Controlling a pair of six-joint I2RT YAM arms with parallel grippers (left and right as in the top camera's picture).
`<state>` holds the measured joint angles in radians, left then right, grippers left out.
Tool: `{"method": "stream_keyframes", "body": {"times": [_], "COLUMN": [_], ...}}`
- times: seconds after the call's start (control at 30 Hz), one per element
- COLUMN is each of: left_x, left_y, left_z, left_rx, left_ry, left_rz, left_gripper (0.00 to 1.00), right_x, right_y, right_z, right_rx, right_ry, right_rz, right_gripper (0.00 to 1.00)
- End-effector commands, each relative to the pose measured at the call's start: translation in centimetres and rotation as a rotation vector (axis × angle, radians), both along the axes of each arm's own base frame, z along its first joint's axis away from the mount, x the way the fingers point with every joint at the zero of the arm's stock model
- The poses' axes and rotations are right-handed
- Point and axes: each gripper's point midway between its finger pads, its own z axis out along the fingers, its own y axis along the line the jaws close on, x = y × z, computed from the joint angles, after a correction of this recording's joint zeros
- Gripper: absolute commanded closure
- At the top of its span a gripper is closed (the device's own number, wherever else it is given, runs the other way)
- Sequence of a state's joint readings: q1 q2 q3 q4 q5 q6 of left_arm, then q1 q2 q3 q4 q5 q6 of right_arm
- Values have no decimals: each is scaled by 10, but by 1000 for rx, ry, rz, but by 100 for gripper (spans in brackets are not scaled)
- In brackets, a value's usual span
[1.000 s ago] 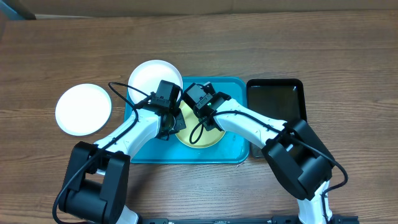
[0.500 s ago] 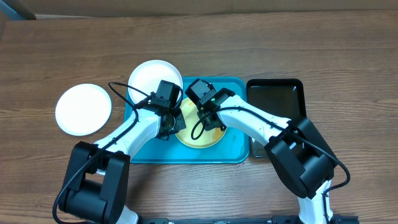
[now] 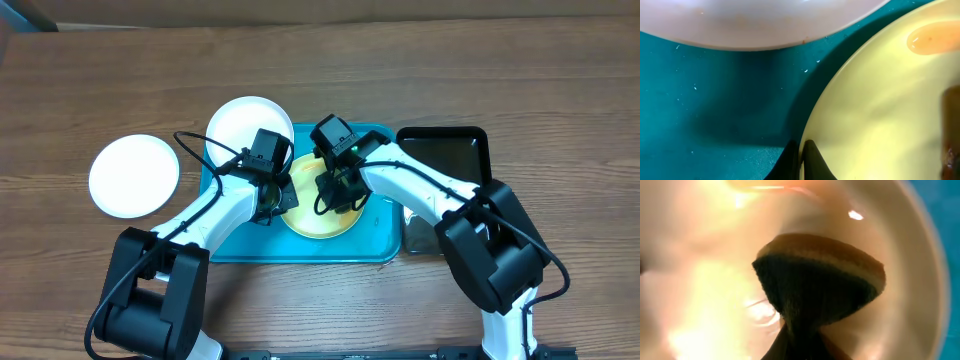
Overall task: Clean dirty plates on tray and stack at the side
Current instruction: 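Scrub the yellow plate held by the left gripper with the sponge, then return the sponge to the black tray and release it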
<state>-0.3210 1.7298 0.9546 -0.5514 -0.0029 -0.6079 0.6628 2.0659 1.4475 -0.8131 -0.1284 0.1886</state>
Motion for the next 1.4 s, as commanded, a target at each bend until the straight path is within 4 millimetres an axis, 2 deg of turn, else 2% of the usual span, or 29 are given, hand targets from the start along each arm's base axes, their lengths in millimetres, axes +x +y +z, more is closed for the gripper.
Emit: {"method": "stream_keyframes", "body": {"times": [0.0,0.1,0.17,0.3,0.37,0.43,0.53,0.63,0.77,0.97,1.23,1.37], "left_x": [-3,-3,-3,-3,-3,-3,-3,-3,-3,-4,-6,-7], "left_y": [10,10,10,10,10,10,10,10,10,11,12,11], "left_z": [-6,-6,-6,-6,-6,-6,-6,-6,-6,-7,-7,-7], "left_rx": [49,49,49,49,49,49,49,49,49,50,55,55], "left_ry": [11,11,11,11,11,10,10,10,10,16,25,25], "left_rz": [32,32,32,32,32,32,32,32,32,32,28,27], "left_gripper": [95,95,95,95,95,92,85,78,78,96,96,96], "right_x": [-5,9,22,45,51,54,56,50,41,35,29,25], "right_y": [26,16,0,-55,-85,-122,-181,-218,-234,-235,-245,-246], "right_z": [44,81,107,138,140,132,113,94,69,32,23,17], "right_rx": [222,322,380,402,381,317,162,72,31,32,-28,-34], "right_ry": [44,11,-22,-70,-60,-38,-29,-9,18,5,1,8], "right_rz": [62,27,-15,-146,-224,-318,-455,-537,-573,-573,-584,-588], "right_gripper": [96,96,96,96,96,96,96,96,96,96,93,82]}}
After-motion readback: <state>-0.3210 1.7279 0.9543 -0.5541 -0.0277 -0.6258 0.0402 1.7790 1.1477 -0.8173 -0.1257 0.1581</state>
